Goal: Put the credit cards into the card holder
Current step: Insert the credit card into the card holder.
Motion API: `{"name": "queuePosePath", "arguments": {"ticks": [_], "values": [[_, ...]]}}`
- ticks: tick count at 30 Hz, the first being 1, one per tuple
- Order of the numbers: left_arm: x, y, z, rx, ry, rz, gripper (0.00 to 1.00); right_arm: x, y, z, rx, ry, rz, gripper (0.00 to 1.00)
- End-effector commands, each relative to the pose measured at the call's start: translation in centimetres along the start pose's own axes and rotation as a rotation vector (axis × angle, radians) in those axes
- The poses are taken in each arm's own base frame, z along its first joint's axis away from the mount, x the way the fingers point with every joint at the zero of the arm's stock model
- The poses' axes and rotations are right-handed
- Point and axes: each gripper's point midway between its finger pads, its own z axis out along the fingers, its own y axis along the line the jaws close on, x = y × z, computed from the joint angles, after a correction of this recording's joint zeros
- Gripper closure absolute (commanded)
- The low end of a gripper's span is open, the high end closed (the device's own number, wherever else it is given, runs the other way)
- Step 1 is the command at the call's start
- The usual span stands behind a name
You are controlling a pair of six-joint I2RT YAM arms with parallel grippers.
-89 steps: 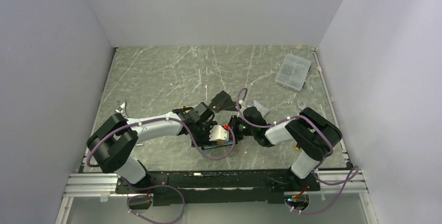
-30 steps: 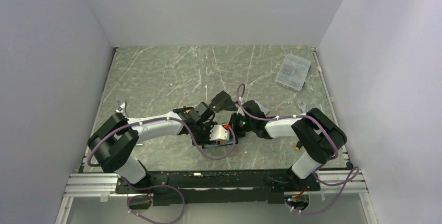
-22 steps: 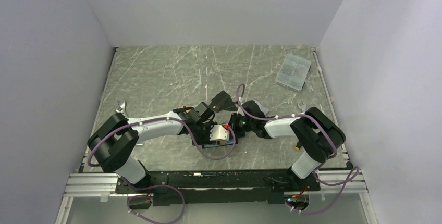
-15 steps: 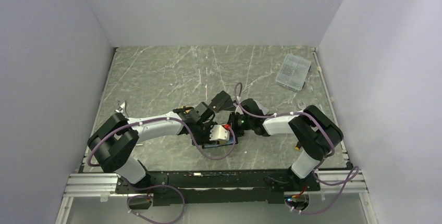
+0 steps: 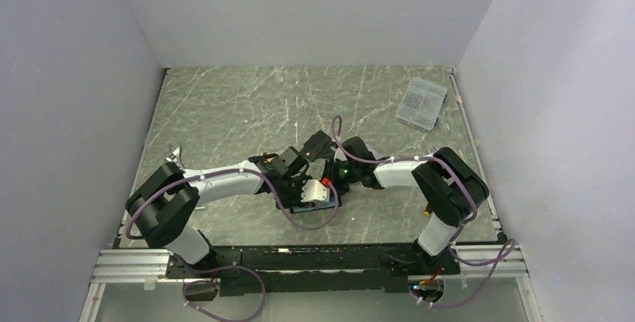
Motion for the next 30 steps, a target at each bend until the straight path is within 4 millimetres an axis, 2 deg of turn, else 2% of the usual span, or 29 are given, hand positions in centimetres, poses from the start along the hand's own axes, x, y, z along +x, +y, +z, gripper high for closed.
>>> {"name": "queuePosePath", "arguments": {"ticks": [1, 4, 7, 9, 20, 30], "values": [[0.8, 0.8, 0.3, -0.028, 0.043, 0.007, 0.50, 2.0, -5.6, -0.6, 0.265, 0.024, 0.004, 0.74], [0.9, 0.8, 0.3, -0.029, 0.045, 0.011, 0.51, 1.2, -5.7, -1.2, 0.325, -0.028, -0.010, 0.62], [0.9, 0.7, 0.3, -0.031, 0.042, 0.016, 0.51, 0.8, -5.8, -2.0, 0.405, -0.063, -0.029, 0.44], [1.1, 0.7, 0.3, -0.031, 0.045, 0.017, 0.51, 0.5, -5.5, -2.4, 0.448, -0.085, -0.048, 0.40], [1.3, 0.5, 0.4, -0.034, 0.042, 0.020, 0.51, -0.7, -5.0, -3.2, 0.565, -0.177, -0.103, 0.37], [1.5, 0.4, 0.5, -0.030, 0.047, 0.023, 0.52, 0.3, -3.9, -1.0, 0.543, -0.147, -0.160, 0.36]]}}
